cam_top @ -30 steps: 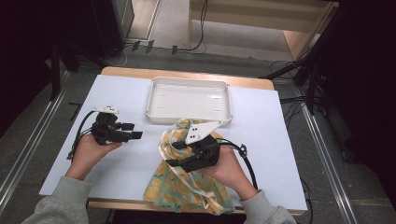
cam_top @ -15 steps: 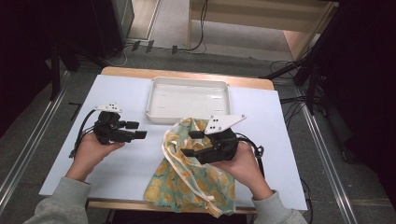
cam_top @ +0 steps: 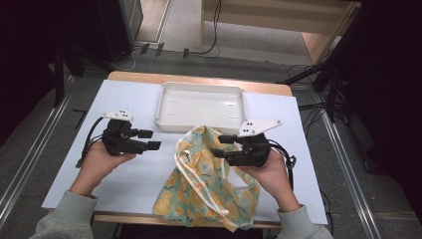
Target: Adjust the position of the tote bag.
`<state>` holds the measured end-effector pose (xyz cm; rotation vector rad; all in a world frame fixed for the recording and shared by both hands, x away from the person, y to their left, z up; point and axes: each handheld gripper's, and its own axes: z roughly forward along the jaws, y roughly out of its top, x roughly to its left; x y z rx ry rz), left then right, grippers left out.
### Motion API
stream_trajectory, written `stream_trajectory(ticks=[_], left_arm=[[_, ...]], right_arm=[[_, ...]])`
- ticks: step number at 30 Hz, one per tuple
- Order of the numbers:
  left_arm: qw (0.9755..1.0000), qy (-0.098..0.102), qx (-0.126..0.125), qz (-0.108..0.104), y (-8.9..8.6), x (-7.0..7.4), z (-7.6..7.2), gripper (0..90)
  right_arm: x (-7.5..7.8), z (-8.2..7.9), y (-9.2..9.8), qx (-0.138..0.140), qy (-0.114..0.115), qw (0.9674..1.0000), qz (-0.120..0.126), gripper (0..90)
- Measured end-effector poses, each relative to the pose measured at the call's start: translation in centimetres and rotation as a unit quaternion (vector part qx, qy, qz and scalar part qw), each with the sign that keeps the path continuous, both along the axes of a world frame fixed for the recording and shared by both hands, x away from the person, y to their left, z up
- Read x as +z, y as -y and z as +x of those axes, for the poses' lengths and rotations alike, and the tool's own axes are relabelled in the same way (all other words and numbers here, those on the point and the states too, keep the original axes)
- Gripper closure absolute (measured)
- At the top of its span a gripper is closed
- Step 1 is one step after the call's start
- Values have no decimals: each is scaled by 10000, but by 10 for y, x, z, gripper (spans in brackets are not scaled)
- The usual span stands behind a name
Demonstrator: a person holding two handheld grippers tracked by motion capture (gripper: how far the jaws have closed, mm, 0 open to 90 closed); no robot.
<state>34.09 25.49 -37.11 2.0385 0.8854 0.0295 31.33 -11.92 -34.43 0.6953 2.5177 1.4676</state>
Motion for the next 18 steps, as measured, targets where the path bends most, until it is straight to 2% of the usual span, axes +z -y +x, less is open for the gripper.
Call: stream_trajectory(ticks=[7,13,18], left_arm=[[9999,46,-128,10,11,9,-2,372],[9997,0,-237,-109,20,14,-3,363],[9996,7,-287,-34,22,13,-5,358]], right_arm=[[-7,0,18,-258,-59,9996,85,522],[-19,-1,27,-399,-132,9991,99,531],[-32,-2,35,-541,-253,9981,157,535]])
